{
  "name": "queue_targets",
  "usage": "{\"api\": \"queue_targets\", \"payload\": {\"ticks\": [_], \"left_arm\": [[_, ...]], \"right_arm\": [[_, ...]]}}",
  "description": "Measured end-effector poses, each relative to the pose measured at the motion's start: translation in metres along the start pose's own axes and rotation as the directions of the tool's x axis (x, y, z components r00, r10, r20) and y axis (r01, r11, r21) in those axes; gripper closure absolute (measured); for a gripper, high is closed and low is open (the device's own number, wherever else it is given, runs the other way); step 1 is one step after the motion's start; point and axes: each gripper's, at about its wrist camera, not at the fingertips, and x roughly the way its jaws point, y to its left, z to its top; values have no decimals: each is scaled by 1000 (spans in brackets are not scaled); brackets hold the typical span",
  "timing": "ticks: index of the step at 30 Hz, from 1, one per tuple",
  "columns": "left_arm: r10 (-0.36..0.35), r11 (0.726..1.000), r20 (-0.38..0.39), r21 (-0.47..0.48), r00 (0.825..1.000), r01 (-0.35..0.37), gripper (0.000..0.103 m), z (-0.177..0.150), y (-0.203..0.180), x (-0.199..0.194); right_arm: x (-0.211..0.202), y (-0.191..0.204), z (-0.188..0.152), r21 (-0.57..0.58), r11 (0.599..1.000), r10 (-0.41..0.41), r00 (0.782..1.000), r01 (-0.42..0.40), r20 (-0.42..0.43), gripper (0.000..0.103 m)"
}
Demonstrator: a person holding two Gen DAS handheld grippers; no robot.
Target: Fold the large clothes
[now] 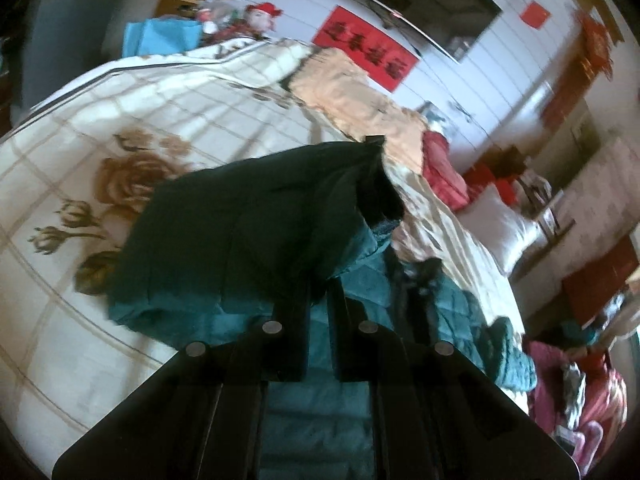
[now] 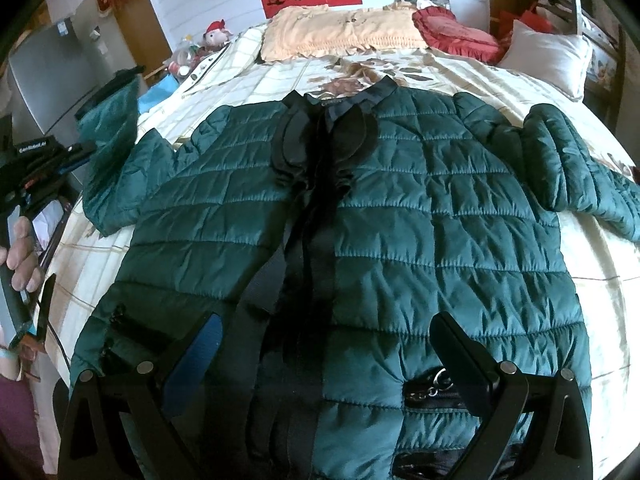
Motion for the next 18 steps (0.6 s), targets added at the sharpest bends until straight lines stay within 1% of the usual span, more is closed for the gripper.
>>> {"api": "queue_targets", "payload": {"ticks": [6, 12, 15, 18], "left_arm": [[-47, 996, -44, 70, 998, 50, 97, -16, -45, 14], [-68, 990, -90, 117, 994, 79, 97, -31, -73, 29], [-64, 986, -107, 144, 992, 79, 97, -38, -85, 38], [-50, 986, -127, 151, 991, 69, 97, -44, -88, 47]], "right_arm": [[-4, -9, 1, 16, 1000, -6, 1000, 6, 10, 0], [-6, -17, 0, 39, 999, -6, 1000, 5, 14, 0], [-6, -20, -1, 44, 999, -6, 1000, 5, 13, 0], [-6, -22, -2, 48, 999, -7, 1000, 6, 12, 0]]}}
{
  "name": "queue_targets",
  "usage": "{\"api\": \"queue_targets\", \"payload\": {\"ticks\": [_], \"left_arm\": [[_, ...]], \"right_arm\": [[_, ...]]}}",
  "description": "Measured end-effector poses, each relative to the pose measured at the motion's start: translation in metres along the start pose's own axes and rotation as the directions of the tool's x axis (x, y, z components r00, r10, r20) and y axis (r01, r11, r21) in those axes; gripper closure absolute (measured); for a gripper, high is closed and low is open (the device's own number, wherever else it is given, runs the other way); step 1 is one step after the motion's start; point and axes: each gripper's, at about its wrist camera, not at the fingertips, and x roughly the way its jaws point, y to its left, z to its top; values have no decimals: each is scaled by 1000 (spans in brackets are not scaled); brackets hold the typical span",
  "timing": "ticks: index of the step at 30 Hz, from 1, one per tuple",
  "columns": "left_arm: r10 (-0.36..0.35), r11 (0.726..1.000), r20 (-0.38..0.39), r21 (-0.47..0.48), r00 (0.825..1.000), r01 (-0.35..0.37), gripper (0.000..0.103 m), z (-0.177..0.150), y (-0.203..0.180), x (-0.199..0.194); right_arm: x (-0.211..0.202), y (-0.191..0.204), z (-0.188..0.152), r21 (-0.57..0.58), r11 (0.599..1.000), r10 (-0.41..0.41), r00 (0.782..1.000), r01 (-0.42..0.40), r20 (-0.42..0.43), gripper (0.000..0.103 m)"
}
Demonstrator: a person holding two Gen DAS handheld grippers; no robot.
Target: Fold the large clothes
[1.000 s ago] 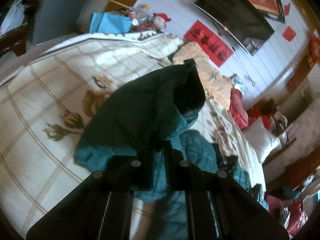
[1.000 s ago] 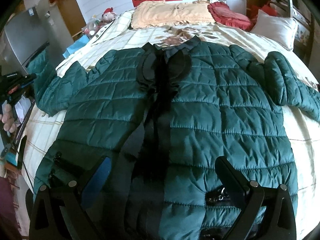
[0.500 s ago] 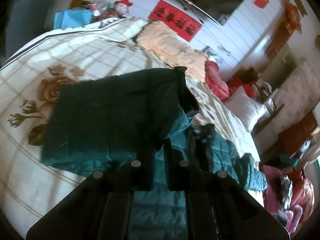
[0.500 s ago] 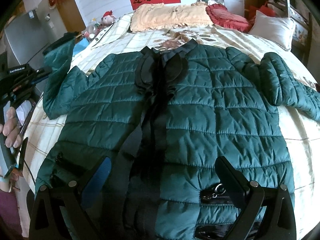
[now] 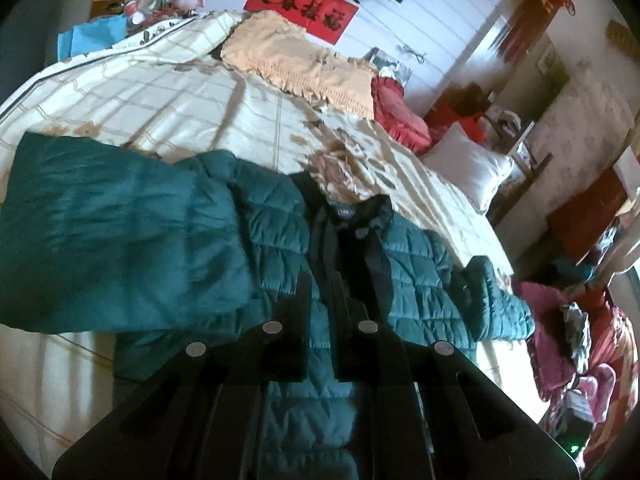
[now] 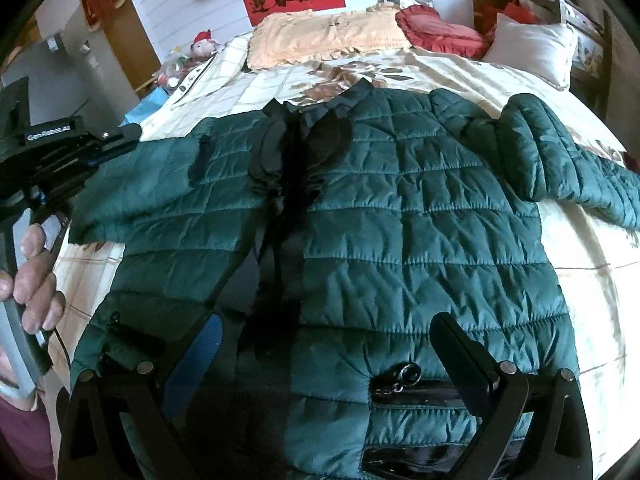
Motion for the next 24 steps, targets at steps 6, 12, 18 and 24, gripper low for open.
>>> {"api": "queue_targets", "payload": {"ticks": [6, 12, 18, 24], "left_arm": [[52, 999, 0, 14, 999, -52, 97, -6, 6, 1], [143, 989, 16, 31, 990, -144, 96, -7, 20, -12], [149, 989, 5, -8, 989, -149, 76, -11, 45, -31], [131, 987, 37, -95, 991, -127, 34, -19, 84, -61]], "right_arm": [[-1, -4, 0, 1, 1000, -3, 1000, 3, 3, 0], [8, 2, 3, -4, 1000, 21, 1000, -21, -15, 0], [19, 23, 15, -65, 995, 75, 997, -77, -34, 0], [40, 56, 49, -94, 964, 243, 968, -248, -64, 0]]}}
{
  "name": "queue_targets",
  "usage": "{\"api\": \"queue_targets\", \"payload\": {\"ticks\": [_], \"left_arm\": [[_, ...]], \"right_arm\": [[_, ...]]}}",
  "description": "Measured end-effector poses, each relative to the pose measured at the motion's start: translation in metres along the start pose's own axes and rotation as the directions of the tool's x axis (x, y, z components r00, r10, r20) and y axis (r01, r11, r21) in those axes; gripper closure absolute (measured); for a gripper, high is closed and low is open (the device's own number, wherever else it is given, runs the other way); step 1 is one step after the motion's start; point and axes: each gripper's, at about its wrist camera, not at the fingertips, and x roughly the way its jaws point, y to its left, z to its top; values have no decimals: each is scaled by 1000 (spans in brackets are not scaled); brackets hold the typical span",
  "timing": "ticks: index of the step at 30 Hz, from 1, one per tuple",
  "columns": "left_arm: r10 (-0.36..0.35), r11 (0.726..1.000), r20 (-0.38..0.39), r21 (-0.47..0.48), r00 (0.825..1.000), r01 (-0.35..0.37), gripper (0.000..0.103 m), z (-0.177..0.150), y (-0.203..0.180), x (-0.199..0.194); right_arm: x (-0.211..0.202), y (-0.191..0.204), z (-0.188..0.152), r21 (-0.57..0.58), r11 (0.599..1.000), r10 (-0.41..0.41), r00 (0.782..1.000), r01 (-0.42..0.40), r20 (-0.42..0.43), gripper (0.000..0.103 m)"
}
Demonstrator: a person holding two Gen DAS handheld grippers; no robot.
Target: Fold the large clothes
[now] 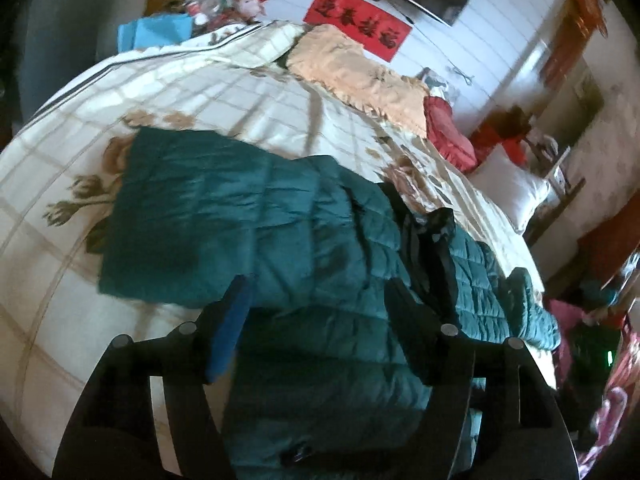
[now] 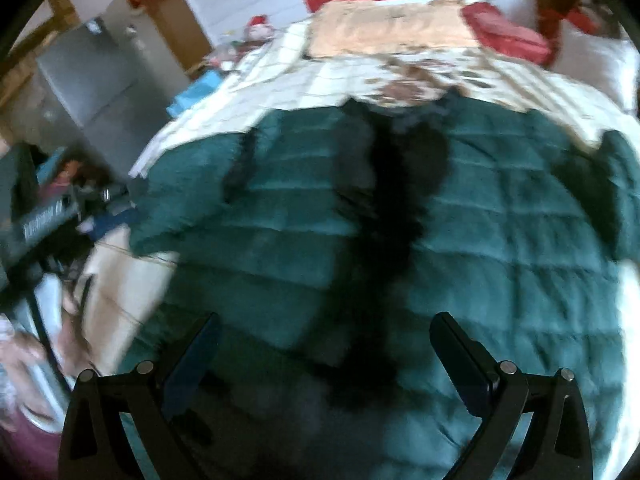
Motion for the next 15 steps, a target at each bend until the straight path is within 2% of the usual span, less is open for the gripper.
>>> {"api": "queue_targets", "payload": {"ticks": [3, 7, 10, 15], "left_arm": [[26, 999, -3, -30, 1000, -26, 34, -2, 21, -8], [103, 994, 20, -38, 994, -102, 34, -7, 41, -14], [152, 988, 22, -45, 988, -151, 34, -10, 53, -12], [187, 979, 28, -84, 982, -184, 34, -13, 75, -8]], "right_arm": [[18, 14, 24, -16, 998, 64, 998, -64, -2, 0], [51, 31, 57, -6, 986, 169, 985, -170, -30, 0], [77, 43, 76, -8, 980, 200, 979, -201, -43, 0], [122, 53, 92, 23, 973, 229, 967, -228, -110, 0]]}}
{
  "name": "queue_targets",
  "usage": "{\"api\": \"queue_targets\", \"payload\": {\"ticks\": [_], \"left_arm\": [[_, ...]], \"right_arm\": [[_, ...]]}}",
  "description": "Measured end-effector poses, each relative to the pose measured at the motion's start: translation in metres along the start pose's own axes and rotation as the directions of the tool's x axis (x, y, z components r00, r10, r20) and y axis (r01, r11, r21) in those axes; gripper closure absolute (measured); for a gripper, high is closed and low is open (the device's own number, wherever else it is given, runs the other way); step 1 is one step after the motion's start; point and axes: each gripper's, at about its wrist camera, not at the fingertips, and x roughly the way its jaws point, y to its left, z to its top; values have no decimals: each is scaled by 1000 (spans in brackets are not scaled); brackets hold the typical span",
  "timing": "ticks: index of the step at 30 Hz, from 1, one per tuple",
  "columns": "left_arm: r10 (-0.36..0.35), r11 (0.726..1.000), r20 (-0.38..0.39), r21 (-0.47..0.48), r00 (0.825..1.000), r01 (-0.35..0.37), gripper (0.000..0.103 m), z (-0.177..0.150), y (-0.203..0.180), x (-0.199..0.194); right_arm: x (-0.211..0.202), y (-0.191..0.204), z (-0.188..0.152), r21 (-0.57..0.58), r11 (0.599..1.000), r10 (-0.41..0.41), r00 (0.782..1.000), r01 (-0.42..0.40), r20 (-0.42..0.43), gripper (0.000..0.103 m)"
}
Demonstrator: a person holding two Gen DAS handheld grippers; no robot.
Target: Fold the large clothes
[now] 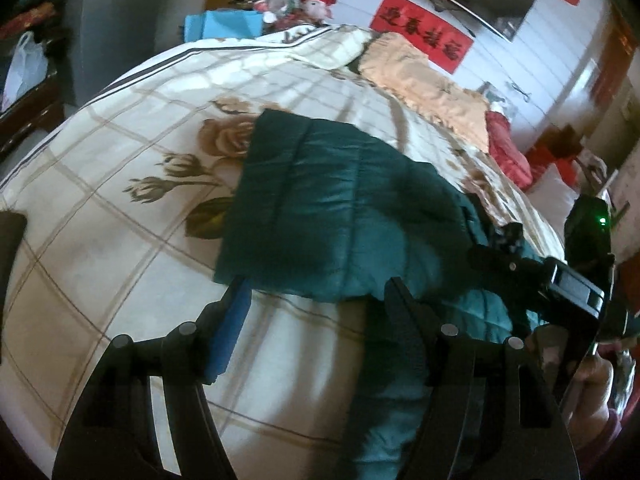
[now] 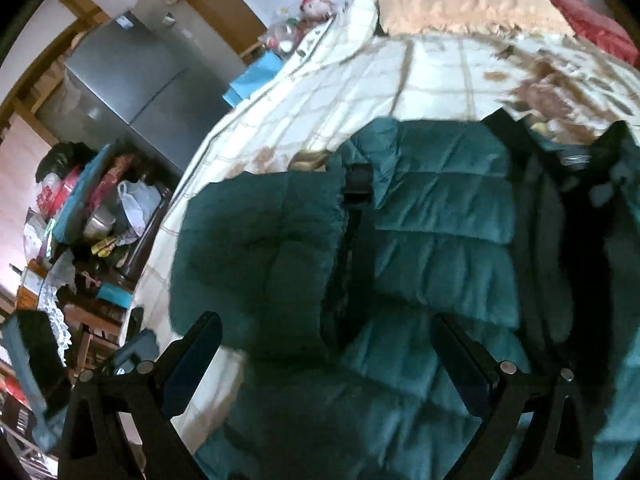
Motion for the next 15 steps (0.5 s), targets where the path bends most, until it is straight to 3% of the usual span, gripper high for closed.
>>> {"api": "queue_targets", "payload": {"ticks": [3, 5, 6, 7, 9, 10, 15], "left_arm": [[11, 1000, -3, -18, 1000, -11, 34, 0, 6, 5], [13, 1000, -12, -26, 1000, -13, 34, 0, 8, 9], [12, 999, -15, -29, 1000, -12, 34, -1, 9, 10], [11, 999, -18, -31, 1000, -12, 34, -2, 9, 11], [13, 999, -22, -32, 1000, -13, 34, -3, 9, 13], [13, 999, -22, -32, 1000, -14, 34, -4, 9, 13], [18, 1000, -19, -25, 1000, -19, 34, -4, 8, 16]], "right_arm": [[13, -2, 2, 38, 999, 21, 1000, -21, -18, 0], [17, -1, 3, 35, 999, 1, 1000, -1, 1, 14], [18, 0, 3, 28, 1000, 1, 1000, -1, 9, 42], [20, 0, 3, 31, 999, 9, 1000, -9, 4, 62], [20, 0, 2, 47, 998, 40, 999, -40, 7, 69], [18, 0, 1, 46, 997, 64, 998, -64, 17, 77], [-8, 1, 1, 5, 998, 63, 993, -64, 96, 90]]}}
